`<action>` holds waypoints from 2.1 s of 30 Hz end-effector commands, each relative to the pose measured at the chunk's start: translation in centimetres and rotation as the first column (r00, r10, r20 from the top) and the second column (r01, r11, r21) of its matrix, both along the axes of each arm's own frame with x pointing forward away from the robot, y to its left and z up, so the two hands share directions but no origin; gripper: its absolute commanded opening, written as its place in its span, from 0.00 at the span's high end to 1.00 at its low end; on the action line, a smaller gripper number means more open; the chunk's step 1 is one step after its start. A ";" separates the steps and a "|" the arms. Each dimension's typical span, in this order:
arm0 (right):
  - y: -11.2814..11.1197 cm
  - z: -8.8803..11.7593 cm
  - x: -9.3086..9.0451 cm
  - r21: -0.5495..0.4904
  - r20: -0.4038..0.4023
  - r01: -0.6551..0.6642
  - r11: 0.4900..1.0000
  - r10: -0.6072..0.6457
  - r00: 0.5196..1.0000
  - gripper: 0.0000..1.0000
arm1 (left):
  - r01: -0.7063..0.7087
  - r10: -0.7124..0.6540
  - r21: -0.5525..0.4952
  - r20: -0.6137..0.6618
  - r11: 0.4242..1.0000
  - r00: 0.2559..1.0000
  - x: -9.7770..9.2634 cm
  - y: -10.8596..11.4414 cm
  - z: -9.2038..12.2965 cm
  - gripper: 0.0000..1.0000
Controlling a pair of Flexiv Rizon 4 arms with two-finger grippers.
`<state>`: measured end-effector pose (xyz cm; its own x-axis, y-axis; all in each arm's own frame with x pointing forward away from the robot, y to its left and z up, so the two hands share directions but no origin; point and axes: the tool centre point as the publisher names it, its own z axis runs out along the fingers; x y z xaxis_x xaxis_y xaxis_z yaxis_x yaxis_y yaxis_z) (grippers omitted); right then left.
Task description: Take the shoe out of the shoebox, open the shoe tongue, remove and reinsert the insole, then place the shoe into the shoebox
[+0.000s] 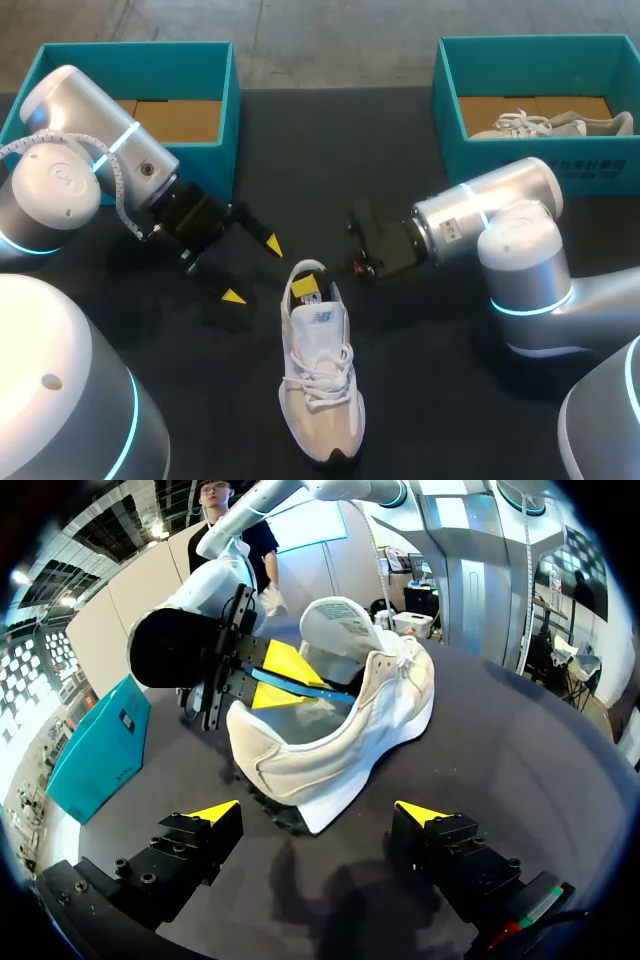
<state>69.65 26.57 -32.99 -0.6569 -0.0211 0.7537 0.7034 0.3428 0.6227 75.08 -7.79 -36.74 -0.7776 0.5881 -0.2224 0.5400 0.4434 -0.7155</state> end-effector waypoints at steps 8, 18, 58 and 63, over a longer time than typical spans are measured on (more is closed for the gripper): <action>0.0 -1.3 -1.6 -0.010 -0.049 0.012 1.000 -0.013 0.999 1.00 | 0.001 -0.001 0.005 0.001 1.000 1.000 0.0 -0.1 0.0 0.00; 0.3 -2.4 -2.7 -0.009 -0.087 0.011 1.000 -0.012 0.996 1.00 | 0.001 -0.001 0.005 0.001 1.000 1.000 0.0 -0.1 0.0 0.00; 0.0 1.8 -1.0 -0.006 0.087 0.071 0.997 -0.070 0.994 0.50 | 0.001 -0.001 0.005 0.001 1.000 1.000 0.0 -0.1 0.0 0.00; -0.3 1.9 -1.2 -0.004 0.096 0.106 0.994 -0.105 0.990 0.51 | 0.001 -0.001 0.005 0.001 1.000 1.000 0.0 -0.1 0.0 0.00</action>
